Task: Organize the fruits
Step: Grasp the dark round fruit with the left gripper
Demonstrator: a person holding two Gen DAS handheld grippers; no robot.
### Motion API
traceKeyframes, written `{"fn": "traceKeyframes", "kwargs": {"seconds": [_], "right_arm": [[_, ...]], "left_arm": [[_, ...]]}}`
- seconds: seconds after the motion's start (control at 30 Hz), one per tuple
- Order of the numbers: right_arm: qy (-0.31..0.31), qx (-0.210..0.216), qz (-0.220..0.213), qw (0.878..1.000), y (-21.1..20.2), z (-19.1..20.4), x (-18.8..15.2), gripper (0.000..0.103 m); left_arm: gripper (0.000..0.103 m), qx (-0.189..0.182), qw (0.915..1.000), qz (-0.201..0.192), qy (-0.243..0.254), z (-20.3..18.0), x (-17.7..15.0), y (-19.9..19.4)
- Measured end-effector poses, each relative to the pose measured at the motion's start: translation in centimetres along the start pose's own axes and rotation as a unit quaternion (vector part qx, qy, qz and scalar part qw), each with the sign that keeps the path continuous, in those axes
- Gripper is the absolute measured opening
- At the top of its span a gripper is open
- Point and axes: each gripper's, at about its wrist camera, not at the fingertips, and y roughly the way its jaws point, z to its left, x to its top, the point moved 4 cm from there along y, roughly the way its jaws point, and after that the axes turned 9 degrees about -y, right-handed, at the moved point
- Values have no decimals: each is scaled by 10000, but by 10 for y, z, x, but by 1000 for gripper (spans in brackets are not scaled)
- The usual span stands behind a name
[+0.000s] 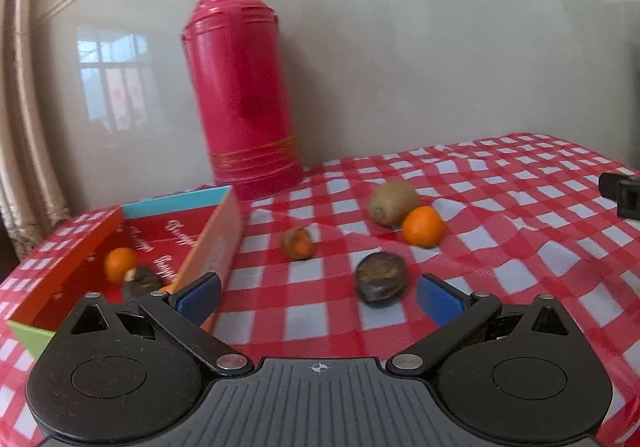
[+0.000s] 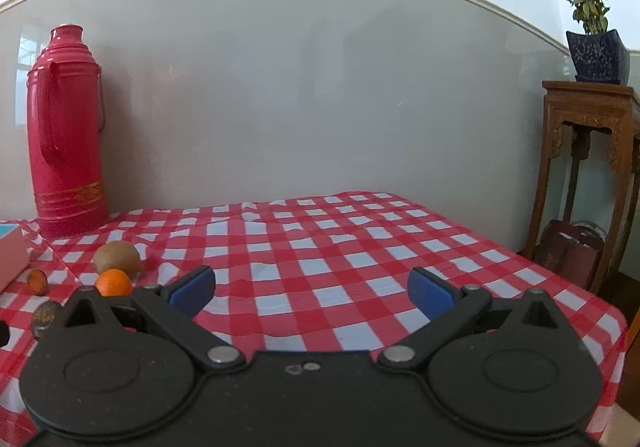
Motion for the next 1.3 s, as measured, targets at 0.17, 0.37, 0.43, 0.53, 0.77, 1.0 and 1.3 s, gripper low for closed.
{"fn": "traceKeyframes", "kwargs": {"seconds": [0.17, 0.37, 0.43, 0.53, 0.77, 1.0, 1.3], "right_arm": [[28, -30, 45, 10000, 2, -3, -1, 97], [54, -23, 67, 10000, 4, -4, -1, 97], [67, -28, 70, 9999, 4, -4, -1, 97], [101, -24, 97, 9999, 6, -5, -2, 97], [223, 20, 197, 9996, 10, -5, -3, 97], [191, 69, 212, 9996, 10, -1, -3, 97], [216, 111, 229, 9994, 11, -1, -4, 97]], "left_arm": [[103, -137, 9997, 162, -72, -16, 7, 21], [102, -294, 9985, 438, -168, -27, 8, 42], [102, -367, 9976, 535, -221, -29, 7, 48], [102, -446, 9963, 685, -254, -32, 5, 55], [80, -511, 9920, 1077, -414, -31, 3, 71], [52, -565, 9903, 1196, -425, -32, 0, 76], [42, -565, 9910, 1136, -432, -31, 2, 74]]}}
